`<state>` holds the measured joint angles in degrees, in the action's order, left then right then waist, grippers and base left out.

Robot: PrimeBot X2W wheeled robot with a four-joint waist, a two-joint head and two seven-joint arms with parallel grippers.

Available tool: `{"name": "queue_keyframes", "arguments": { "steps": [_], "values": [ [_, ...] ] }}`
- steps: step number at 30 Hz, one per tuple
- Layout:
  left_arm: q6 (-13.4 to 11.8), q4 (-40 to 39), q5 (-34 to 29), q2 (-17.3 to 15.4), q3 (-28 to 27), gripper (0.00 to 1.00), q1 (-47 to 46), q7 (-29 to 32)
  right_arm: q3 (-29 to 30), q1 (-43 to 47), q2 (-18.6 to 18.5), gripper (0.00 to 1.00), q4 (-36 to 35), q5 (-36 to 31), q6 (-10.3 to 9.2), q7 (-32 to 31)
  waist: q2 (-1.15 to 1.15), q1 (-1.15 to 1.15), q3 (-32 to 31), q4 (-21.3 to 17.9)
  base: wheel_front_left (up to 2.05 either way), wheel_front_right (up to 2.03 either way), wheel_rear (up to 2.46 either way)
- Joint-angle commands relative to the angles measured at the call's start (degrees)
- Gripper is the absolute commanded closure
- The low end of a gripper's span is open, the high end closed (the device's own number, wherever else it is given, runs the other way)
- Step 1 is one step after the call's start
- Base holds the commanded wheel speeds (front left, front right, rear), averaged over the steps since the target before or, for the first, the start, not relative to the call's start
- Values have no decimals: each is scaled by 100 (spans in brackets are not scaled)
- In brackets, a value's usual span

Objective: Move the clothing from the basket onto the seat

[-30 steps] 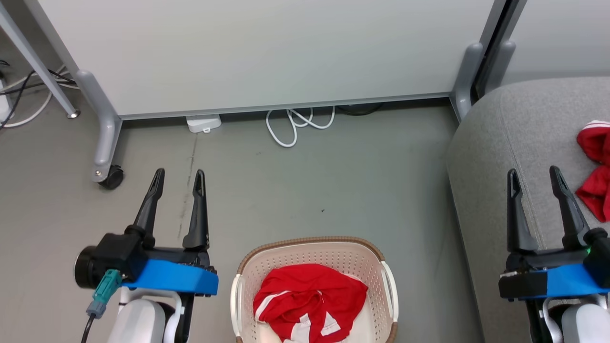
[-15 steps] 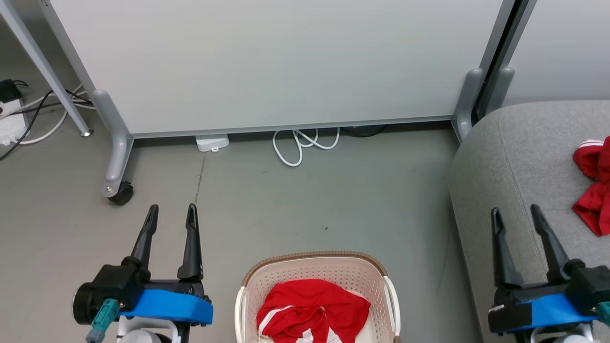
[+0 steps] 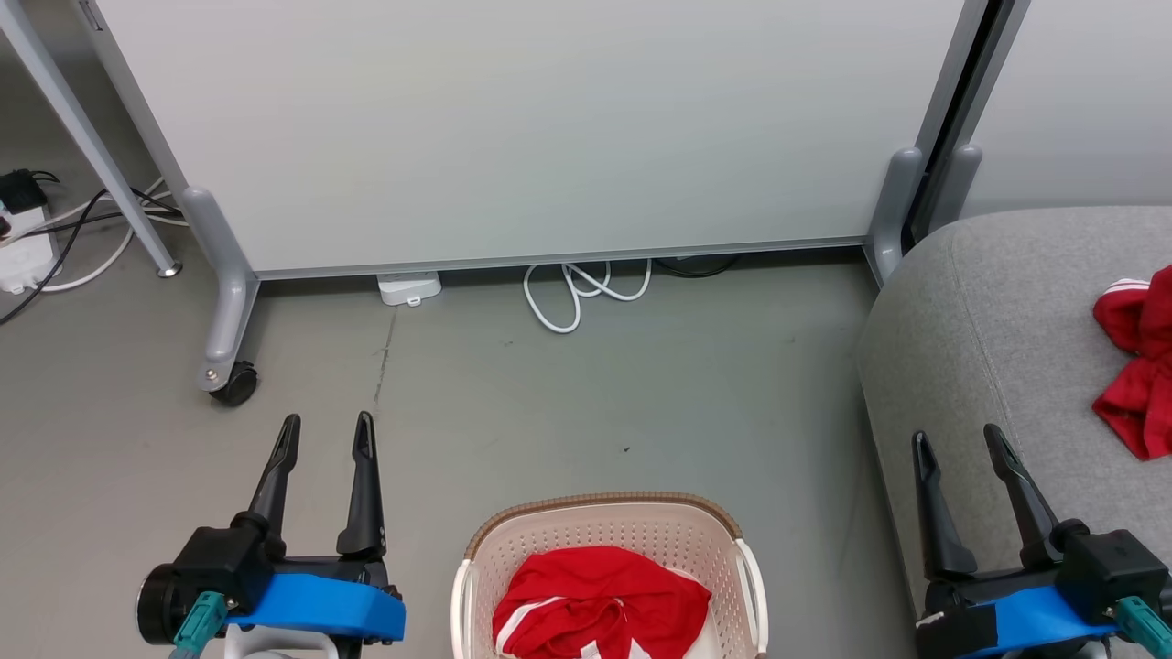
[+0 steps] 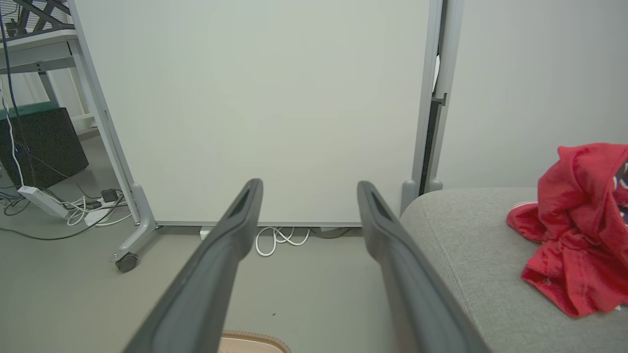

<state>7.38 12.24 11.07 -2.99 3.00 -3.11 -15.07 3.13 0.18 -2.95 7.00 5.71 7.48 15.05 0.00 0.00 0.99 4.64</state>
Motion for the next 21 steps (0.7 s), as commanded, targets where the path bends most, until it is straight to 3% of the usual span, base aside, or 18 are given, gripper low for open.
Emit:
{"name": "queue_keyframes", "arguments": {
  "steps": [1, 10, 21],
  "values": [
    [14, -21, -11, 6, 12, 0, 18, -15, -17, -8, 9, 0, 13, 31, 3, 20, 0, 0, 12, 3, 0, 0, 0],
    [15, 16, -19, 7, 152, 0, -168, -16, -50, -110, 10, 0, -19, 45, 3, 20, 0, 0, 102, -12, 0, 0, 0],
    [14, 761, 196, -430, 1298, 0, -1135, -15, -72, -517, 8, 0, -180, -83, 3, 20, 0, 0, 589, -293, 0, 0, 0]
  ]
}}
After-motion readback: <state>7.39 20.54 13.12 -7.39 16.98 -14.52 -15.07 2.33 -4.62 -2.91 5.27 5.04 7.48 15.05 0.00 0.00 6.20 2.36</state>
